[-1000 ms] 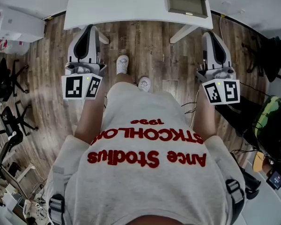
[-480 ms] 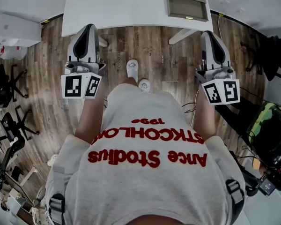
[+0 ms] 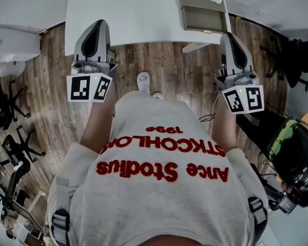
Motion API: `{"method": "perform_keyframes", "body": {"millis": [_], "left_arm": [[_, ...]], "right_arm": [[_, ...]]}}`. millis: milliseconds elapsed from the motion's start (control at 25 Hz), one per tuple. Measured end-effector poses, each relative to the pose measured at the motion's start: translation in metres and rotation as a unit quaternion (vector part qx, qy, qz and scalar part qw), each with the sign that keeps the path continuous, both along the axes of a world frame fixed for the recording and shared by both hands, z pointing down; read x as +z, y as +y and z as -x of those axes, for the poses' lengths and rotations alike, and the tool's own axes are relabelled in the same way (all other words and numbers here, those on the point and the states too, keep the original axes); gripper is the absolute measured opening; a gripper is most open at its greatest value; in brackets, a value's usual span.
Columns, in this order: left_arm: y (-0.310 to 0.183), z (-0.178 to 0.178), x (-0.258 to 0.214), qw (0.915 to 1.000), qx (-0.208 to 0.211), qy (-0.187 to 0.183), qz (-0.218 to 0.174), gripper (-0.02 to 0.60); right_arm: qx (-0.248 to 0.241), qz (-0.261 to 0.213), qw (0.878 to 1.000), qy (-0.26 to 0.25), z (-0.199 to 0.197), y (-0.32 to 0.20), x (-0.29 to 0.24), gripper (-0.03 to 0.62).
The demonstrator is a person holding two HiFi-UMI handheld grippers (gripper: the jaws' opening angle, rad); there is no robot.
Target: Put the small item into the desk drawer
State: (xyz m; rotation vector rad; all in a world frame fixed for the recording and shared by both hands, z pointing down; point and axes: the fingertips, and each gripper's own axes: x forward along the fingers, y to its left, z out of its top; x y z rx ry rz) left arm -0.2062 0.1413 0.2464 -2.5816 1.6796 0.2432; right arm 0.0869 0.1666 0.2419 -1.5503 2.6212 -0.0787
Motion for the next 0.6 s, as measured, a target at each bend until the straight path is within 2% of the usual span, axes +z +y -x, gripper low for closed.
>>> {"method": "perform_keyframes", "body": {"millis": [280, 600], "left_arm": [[-0.047, 0.009, -0.006, 0.9997, 0.025, 0.002, -0.008, 0.006], [-0.085, 0.027, 0.001, 0.9992, 0.039, 0.004, 0.005, 0.006]], "right_arm": [[0.021, -0.008, 1.000, 0.003, 0.012, -0.040, -0.009, 0.009], [0.038, 0.013, 0.999, 0.005, 0.027, -0.067, -0.003, 0.011]]}}
